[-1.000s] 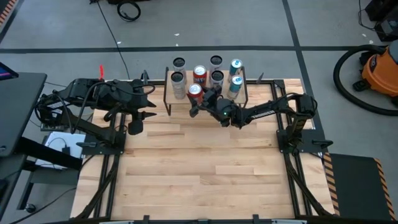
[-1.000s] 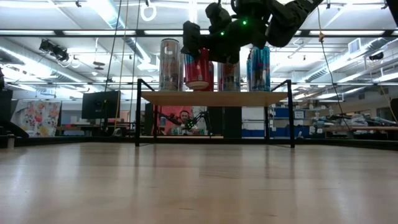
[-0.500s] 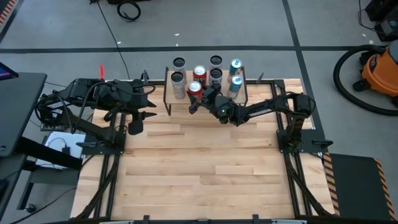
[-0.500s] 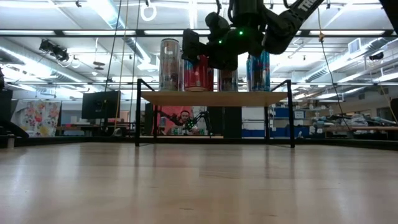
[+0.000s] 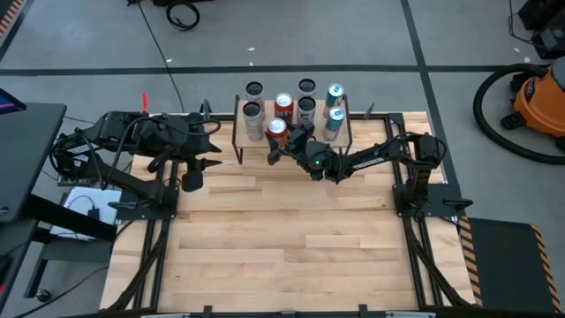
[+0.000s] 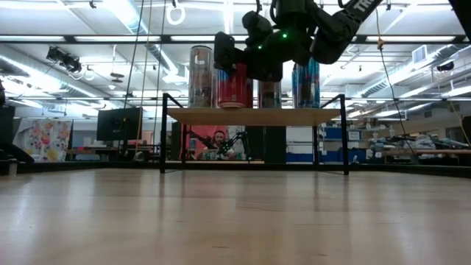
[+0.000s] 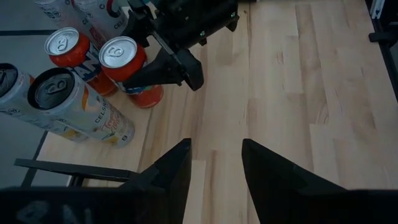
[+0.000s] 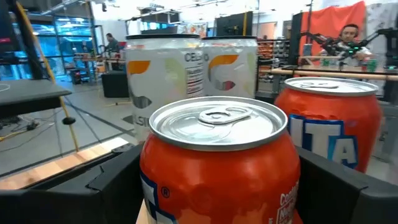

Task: Place canned beverage on shelf
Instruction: Put the red soda can on the shelf aligned with the other red soda can

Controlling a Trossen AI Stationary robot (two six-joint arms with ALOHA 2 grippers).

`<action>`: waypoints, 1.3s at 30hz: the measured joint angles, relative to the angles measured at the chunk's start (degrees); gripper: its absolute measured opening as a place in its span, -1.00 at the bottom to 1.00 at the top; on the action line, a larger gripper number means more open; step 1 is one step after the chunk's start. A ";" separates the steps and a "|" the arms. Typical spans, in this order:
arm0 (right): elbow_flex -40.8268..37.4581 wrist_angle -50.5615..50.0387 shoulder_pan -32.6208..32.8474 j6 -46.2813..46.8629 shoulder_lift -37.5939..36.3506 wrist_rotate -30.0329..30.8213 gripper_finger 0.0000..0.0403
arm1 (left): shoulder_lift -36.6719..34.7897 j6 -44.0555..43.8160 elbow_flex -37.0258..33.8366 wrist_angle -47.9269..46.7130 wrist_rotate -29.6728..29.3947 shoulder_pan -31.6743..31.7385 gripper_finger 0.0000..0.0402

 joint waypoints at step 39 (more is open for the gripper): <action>-0.08 0.87 -2.62 1.33 0.04 -1.63 0.78 | 0.00 -0.24 0.09 -0.03 0.02 0.00 -0.25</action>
